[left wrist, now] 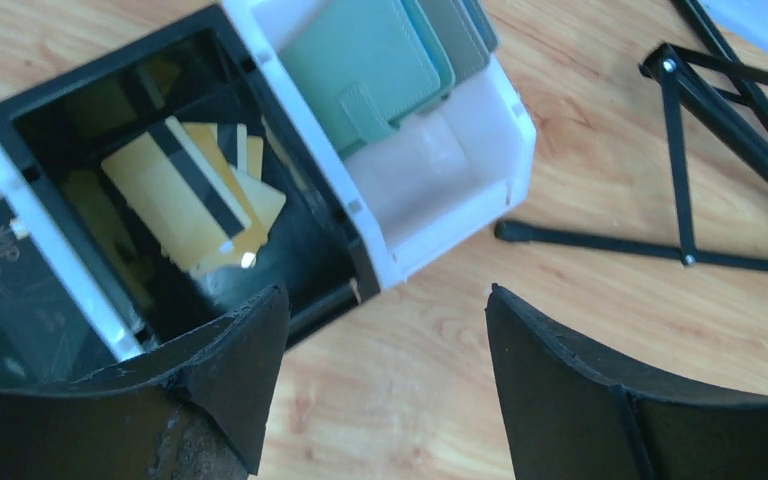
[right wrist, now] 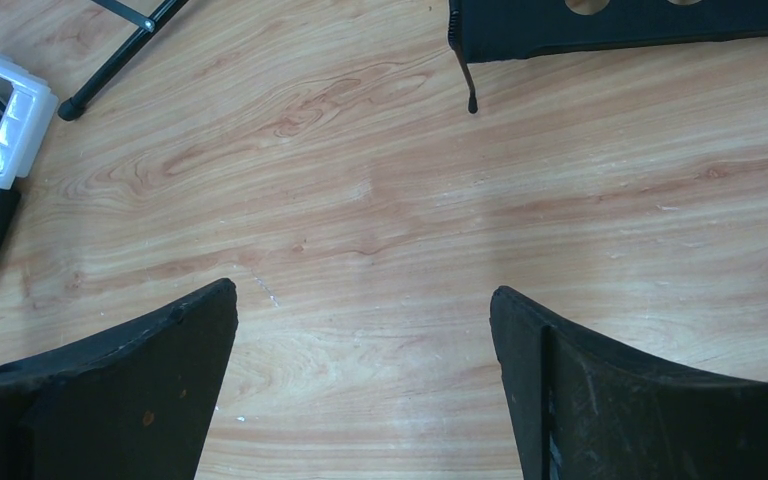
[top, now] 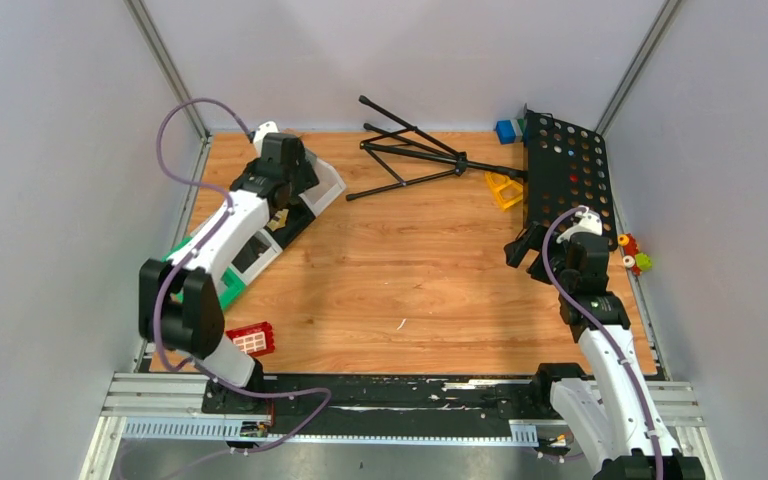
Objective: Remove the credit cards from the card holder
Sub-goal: Pick up the card holder from the storage box, then place the card holder at the center of the board.
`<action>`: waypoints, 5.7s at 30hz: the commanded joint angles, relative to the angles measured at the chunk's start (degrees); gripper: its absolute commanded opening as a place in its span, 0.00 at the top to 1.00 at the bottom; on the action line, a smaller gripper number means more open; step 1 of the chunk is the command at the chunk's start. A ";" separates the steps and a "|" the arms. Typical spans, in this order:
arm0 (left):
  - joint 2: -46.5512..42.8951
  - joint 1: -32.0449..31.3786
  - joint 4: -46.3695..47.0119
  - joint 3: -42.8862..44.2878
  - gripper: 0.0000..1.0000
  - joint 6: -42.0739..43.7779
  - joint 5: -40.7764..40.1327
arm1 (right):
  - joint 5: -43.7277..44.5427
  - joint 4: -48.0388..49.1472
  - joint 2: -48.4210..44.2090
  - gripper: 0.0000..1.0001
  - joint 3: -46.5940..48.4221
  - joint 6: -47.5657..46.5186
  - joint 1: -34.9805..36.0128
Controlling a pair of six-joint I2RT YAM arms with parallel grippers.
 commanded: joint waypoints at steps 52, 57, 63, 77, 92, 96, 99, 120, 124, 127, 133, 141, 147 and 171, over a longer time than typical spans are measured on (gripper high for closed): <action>17.24 2.90 -3.13 23.24 1.00 9.40 -5.47 | -4.24 0.99 0.89 0.04 3.24 0.85 -0.14; 8.80 2.88 -2.72 19.16 1.00 9.77 6.70 | -5.74 0.90 1.73 0.05 4.63 0.36 -0.12; -3.67 2.77 6.41 5.95 1.00 1.49 27.17 | -11.76 0.99 2.40 0.05 5.81 0.99 -0.12; -14.19 -20.78 34.77 -30.09 1.00 -10.83 31.60 | -25.83 2.36 7.48 0.13 2.29 1.03 9.35; -23.33 -24.35 15.80 -35.46 0.28 1.60 19.93 | -10.29 4.51 17.20 0.24 -0.02 2.87 28.73; -19.02 -24.11 12.21 -31.67 0.36 4.17 19.04 | -9.97 8.10 21.79 0.34 0.51 4.15 31.21; -13.99 -22.90 12.43 -29.88 0.49 4.61 20.62 | -8.95 11.02 25.62 0.39 1.37 5.04 33.19; -0.26 -19.94 16.53 -31.44 1.00 6.60 25.83 | -4.73 15.25 49.16 1.00 13.99 6.25 34.58; 2.97 -20.35 17.35 -30.90 1.00 6.01 28.59 | -5.74 16.06 52.63 1.00 16.68 6.27 34.62; 3.26 -21.43 17.95 -31.20 1.00 5.65 28.91 | -7.10 17.55 55.13 1.00 18.56 6.77 34.63; -0.08 -24.72 18.33 -33.72 1.00 3.80 28.94 | -6.75 16.26 60.95 1.00 25.57 5.47 34.60; -4.75 -30.67 20.50 -36.67 1.00 0.42 30.37 | -6.56 12.95 65.45 1.00 33.51 2.73 34.30; -15.24 -31.09 16.65 -38.48 1.00 1.73 27.92 | -5.37 10.94 59.70 0.84 31.03 1.75 32.55; 2.90 -16.28 19.04 -23.58 0.48 13.48 39.48 | -11.89 29.00 42.63 0.44 4.32 21.78 33.08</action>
